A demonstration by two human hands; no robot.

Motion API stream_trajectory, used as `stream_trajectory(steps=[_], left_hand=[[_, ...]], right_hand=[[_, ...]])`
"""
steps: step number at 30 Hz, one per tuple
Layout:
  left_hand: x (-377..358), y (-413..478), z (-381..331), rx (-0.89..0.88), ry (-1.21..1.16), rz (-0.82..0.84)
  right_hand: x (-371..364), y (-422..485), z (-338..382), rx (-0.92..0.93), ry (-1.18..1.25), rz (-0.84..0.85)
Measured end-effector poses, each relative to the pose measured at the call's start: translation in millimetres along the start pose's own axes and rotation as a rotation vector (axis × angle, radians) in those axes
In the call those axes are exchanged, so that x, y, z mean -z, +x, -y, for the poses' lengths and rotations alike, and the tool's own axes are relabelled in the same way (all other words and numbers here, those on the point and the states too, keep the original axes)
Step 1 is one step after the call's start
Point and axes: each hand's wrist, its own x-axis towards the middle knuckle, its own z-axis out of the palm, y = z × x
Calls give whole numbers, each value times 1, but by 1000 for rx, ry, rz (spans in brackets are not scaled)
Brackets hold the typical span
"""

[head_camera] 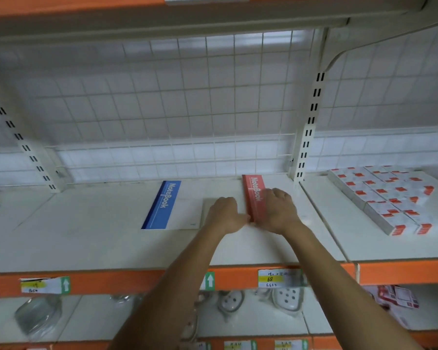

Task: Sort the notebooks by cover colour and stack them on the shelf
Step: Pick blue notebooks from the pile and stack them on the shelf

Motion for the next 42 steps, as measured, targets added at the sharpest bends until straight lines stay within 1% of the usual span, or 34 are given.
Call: stream_trajectory(steps=[5,7,10,13,20,25,34,39,42], left_hand=[[27,-15,47,-17,33,-232],[41,-25,71,4,52,-271],[65,-42,117,86,93,-316],[91,-62,169,161,144,-335],[139,-111,280,334,196,-388],[159,-123,334,456,214,-397],[200,-130,428,624,254,-423],[220,-126,488,628,312,-472],[239,-120,528,595,395,-466]], right_hand=[[-30,-9,67,227,67,38],[-42,-13,97,281,55,30],[-58,-22,147,345,65,51],[-79,-29,201,421,80,56],[-134,-41,318,546,112,170],[-160,-40,377,616,106,241],[-200,-28,470,727,141,304],[-223,-19,519,728,134,328],[-237,-14,553,708,142,324]])
